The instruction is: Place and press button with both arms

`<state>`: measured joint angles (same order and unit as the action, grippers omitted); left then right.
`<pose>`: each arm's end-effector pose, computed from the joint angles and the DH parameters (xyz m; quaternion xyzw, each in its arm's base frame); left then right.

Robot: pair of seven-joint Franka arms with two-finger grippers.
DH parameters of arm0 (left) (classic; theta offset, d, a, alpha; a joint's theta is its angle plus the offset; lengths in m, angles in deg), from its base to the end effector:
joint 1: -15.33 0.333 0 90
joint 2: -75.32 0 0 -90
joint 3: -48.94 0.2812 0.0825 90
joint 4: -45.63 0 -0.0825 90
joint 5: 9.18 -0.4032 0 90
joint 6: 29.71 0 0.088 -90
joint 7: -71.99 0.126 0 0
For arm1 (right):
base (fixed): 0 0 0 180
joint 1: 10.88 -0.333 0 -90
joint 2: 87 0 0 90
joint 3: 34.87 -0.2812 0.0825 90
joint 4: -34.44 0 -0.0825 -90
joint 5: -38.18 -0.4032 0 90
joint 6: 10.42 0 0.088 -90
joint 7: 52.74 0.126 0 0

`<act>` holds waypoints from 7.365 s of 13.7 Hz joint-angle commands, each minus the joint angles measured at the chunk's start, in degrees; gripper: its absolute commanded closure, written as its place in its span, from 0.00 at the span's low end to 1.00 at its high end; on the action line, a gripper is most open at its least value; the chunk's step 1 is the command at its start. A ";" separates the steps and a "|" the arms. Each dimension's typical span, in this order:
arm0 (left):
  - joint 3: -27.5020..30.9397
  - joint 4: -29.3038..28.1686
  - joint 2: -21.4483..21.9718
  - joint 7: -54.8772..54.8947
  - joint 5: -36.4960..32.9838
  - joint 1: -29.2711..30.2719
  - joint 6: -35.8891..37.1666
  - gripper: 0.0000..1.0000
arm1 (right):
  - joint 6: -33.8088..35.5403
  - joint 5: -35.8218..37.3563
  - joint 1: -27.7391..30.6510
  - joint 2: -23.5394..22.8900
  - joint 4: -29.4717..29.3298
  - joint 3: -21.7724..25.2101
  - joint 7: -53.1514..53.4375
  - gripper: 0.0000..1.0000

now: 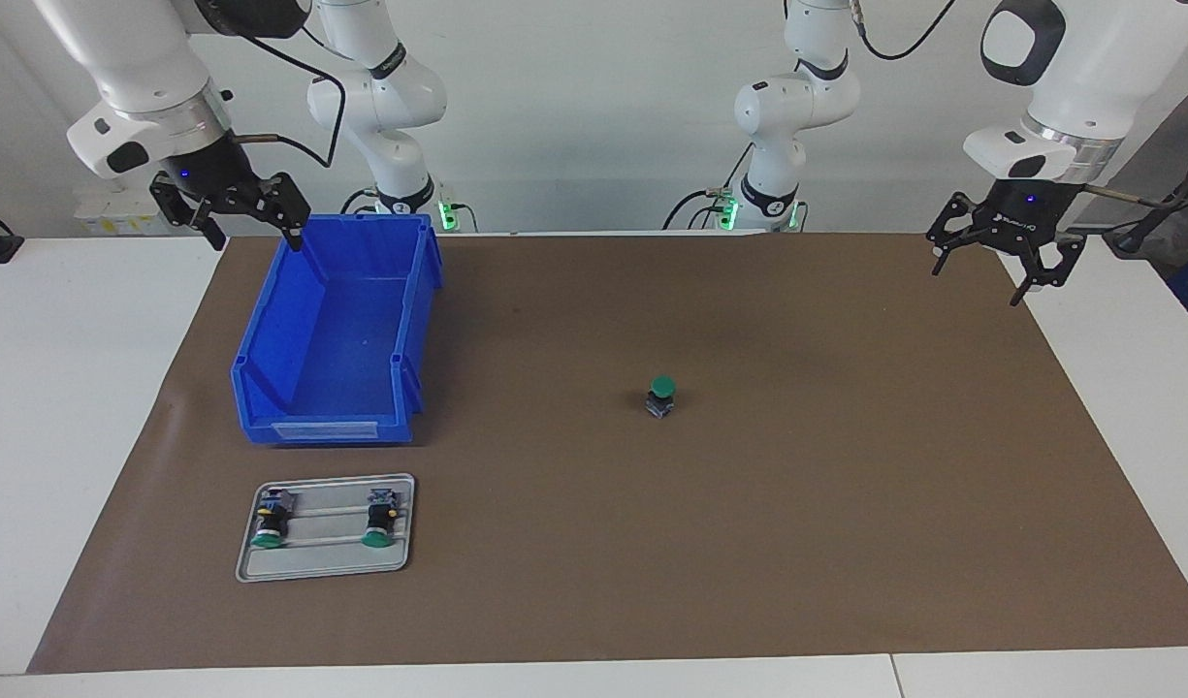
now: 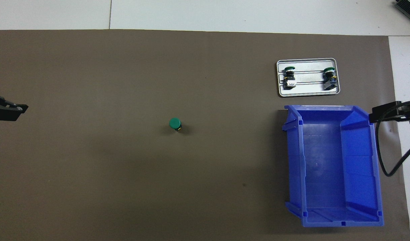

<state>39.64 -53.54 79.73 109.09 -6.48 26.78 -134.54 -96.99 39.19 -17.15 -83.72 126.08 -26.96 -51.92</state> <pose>0.5781 0.0145 0.5592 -0.9512 0.2956 -0.0879 0.0133 0.5508 -0.0199 0.5835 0.9996 -0.0217 -0.0159 0.0048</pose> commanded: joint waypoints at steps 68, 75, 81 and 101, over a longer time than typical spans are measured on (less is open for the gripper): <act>0.78 -3.96 -26.02 -61.09 -0.85 -32.55 -25.09 1.00 | 0.44 -1.01 0.12 1.29 1.18 -0.09 0.94 0.00; 0.87 6.87 -28.76 -61.00 -0.76 -31.31 -12.89 1.00 | 0.44 -1.01 0.12 1.29 1.18 -0.09 0.94 0.00; 0.69 7.24 -28.40 -61.61 -0.15 -32.90 -4.95 1.00 | 0.44 -1.01 0.12 1.29 1.18 -0.09 0.94 0.00; 0.69 -4.47 -25.59 -63.90 1.61 -34.22 -17.53 1.00 | 0.44 -1.01 0.12 1.29 1.27 -0.09 0.94 0.00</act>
<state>39.70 -55.30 55.13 45.47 -5.04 -7.38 -149.65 -96.99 39.19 -17.16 -83.72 126.08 -26.96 -51.92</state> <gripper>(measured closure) 0.991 0.000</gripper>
